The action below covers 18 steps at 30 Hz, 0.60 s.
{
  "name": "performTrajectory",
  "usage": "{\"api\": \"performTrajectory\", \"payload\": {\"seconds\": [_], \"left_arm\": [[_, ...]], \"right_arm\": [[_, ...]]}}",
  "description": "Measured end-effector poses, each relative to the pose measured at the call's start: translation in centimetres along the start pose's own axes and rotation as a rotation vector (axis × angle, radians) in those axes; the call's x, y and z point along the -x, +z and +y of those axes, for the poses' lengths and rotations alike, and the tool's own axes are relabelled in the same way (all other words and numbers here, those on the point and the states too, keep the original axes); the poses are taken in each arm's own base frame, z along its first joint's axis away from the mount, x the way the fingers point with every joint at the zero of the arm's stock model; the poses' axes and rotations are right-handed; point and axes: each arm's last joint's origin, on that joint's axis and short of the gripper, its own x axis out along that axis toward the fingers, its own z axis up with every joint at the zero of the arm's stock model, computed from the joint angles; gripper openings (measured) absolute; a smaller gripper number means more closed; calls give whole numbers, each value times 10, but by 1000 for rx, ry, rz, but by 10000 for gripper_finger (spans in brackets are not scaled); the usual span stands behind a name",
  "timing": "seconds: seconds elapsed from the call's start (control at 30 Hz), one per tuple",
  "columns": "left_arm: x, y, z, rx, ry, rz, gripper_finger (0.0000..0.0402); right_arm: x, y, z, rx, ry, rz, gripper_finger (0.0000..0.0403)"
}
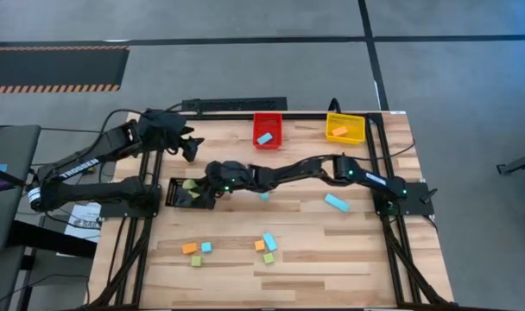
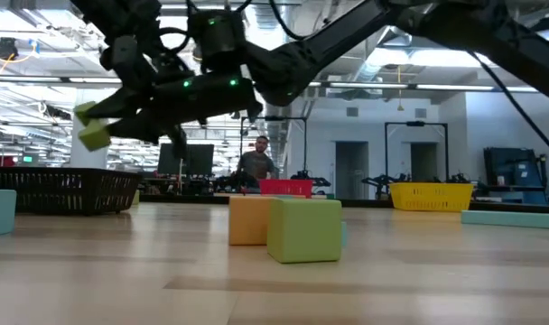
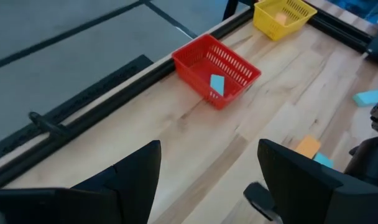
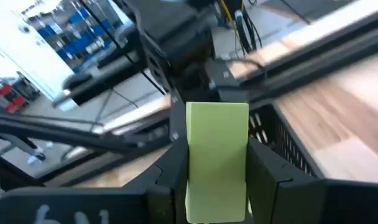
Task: Sort & place blocks by color
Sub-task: Put the green block into the black bin, then put the yellow block into the yellow bin
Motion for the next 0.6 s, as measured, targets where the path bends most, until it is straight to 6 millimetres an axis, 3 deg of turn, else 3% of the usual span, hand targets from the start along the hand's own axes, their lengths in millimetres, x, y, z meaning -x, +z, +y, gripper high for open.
{"api": "performTrajectory", "payload": {"seconds": [0.23, 0.6], "left_arm": [[0, -2, 1, -23, 6, 24, 254], [0, -3, 1, -25, 15, 28, 254]], "right_arm": [[-3, -3, 0, 0, -18, 43, 141], [-3, -8, -3, -19, -37, 79, 255]]}}
